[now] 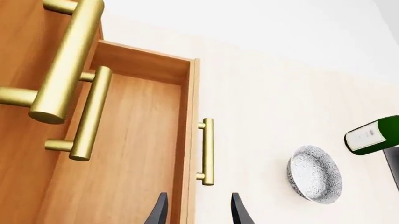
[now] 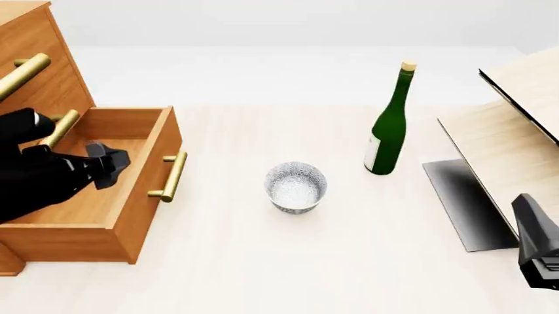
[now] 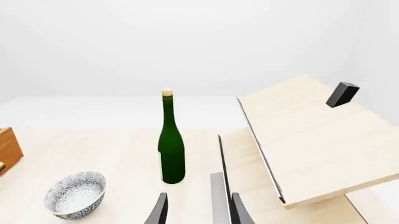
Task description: Put the bowl in the bottom drawer of the cabinet and close it.
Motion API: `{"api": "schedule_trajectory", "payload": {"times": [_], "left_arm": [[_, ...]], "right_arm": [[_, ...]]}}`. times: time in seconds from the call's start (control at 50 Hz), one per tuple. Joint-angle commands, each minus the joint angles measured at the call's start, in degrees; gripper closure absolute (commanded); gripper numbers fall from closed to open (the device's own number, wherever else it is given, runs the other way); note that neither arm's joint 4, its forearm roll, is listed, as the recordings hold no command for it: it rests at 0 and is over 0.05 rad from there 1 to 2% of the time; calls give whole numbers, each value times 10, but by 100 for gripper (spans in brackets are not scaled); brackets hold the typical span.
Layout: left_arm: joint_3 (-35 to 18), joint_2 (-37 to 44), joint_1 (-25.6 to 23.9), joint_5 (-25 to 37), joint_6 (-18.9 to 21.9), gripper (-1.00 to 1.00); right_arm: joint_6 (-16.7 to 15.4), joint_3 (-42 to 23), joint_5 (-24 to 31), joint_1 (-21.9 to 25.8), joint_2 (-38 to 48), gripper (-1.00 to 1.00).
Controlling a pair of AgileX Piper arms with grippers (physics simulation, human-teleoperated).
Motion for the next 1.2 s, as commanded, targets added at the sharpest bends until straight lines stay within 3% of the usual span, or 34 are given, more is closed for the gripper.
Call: {"api": "schedule_trajectory", "payload": {"times": [0.02, 1.2], "left_arm": [[7, 31, 3, -23, -6, -100], [33, 171, -33, -124, -25, -100]], "right_arm": [[0, 0, 0, 0, 0, -100], [-1, 0, 0, 2, -1, -100]]}}
